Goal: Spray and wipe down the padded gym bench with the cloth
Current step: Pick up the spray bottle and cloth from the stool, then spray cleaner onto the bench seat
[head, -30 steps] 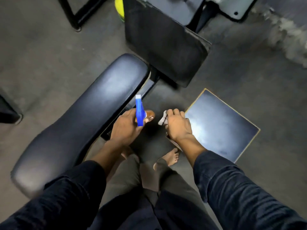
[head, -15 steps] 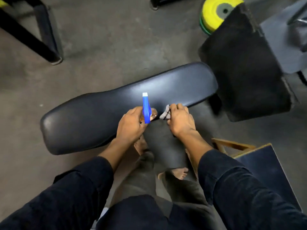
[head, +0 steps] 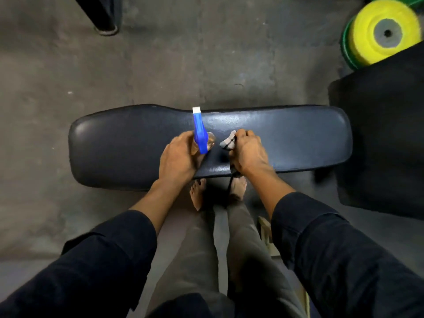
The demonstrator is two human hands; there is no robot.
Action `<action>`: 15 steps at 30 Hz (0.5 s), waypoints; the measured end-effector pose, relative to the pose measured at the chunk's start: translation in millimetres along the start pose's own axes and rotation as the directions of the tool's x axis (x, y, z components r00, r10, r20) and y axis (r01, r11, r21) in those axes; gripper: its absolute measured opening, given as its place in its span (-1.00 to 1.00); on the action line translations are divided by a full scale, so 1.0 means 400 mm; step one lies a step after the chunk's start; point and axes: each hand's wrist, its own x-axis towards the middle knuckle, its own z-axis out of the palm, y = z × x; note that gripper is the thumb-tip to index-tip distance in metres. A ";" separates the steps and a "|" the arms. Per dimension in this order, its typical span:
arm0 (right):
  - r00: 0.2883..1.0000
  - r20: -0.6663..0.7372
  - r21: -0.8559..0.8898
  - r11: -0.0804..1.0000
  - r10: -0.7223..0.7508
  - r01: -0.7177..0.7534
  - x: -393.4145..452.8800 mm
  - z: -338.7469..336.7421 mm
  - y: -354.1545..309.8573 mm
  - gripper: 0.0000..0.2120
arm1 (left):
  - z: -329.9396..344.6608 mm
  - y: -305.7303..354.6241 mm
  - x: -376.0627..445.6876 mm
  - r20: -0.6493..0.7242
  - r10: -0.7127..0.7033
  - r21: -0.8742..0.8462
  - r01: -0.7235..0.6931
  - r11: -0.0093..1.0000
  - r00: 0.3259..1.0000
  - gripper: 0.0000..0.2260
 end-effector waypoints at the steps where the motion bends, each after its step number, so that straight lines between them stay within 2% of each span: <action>1: 1.000 0.008 0.001 1.000 -0.009 0.009 0.024 0.010 -0.007 -0.54 | 0.002 -0.009 0.010 -0.008 -0.016 -0.001 0.016 1.000 1.000 -0.60; 6: 0.998 0.042 0.008 0.999 -0.050 0.050 0.131 0.053 -0.027 -0.57 | 0.005 -0.021 0.051 -0.069 -0.077 -0.042 0.074 0.996 0.995 -0.58; 11: 0.996 0.068 -0.001 0.999 -0.051 0.052 0.204 0.085 -0.030 -0.56 | 0.021 -0.023 0.100 -0.125 -0.107 -0.059 0.100 0.993 0.986 -0.71; 15: 0.992 0.112 -0.006 0.999 -0.050 0.051 0.228 0.104 -0.027 -0.57 | 0.033 -0.026 0.107 -0.120 -0.133 -0.061 0.126 0.990 0.984 -0.73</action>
